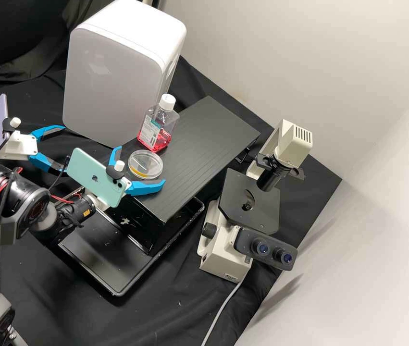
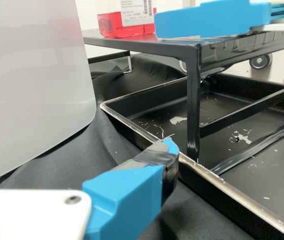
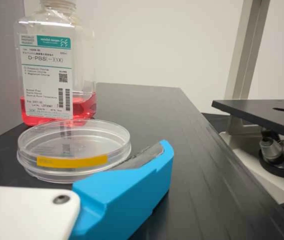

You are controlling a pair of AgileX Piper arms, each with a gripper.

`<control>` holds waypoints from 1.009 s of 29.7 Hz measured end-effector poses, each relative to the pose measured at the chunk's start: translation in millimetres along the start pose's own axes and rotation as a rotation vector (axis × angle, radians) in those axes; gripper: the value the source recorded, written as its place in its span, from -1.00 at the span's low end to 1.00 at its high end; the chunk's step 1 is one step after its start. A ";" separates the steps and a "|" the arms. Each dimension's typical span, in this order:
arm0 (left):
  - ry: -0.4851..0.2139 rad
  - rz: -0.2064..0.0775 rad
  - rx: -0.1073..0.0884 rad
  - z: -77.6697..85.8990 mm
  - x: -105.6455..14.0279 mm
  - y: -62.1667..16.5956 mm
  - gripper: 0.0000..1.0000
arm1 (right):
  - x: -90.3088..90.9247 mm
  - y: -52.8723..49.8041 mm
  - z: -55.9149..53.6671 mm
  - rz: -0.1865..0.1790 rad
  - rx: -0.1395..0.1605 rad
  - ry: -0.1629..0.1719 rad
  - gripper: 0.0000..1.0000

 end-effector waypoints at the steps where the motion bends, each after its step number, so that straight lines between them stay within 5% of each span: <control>1: 0.000 0.000 0.000 0.0 0.0 0.0 1.00 | -1.0 0.8 1.1 -0.001 -0.002 -0.002 1.00; 30: -0.005 -0.001 0.001 1.4 -0.1 -0.3 1.00 | -2.0 2.6 1.3 0.003 -0.001 -0.001 1.00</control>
